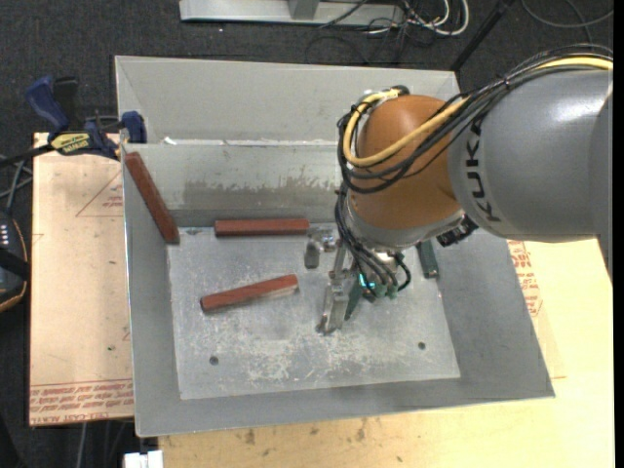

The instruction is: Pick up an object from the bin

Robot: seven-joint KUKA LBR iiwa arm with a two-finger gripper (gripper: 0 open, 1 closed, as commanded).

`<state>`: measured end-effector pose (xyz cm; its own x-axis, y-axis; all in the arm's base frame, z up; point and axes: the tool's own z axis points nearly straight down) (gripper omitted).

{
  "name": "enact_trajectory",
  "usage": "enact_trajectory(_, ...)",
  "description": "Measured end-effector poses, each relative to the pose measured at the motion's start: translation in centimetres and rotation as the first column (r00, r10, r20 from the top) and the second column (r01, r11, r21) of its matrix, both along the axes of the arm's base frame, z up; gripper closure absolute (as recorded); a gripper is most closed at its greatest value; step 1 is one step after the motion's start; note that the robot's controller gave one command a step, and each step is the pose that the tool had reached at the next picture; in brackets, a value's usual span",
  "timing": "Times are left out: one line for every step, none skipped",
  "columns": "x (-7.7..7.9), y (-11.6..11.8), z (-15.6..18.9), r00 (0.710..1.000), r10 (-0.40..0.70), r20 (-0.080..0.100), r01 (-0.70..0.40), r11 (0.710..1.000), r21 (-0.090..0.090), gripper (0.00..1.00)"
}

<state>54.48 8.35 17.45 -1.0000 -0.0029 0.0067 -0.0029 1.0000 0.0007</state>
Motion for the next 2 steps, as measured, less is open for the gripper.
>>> enact_trajectory(0.2, 0.0, 0.4, 1.0, -0.002, 0.007, 0.002, 1.0, 0.001, 0.0)
enact_trajectory(3.6, 0.2, -2.1, 0.998, 0.056, 0.017, -0.056, 0.998, 0.001, 0.0)
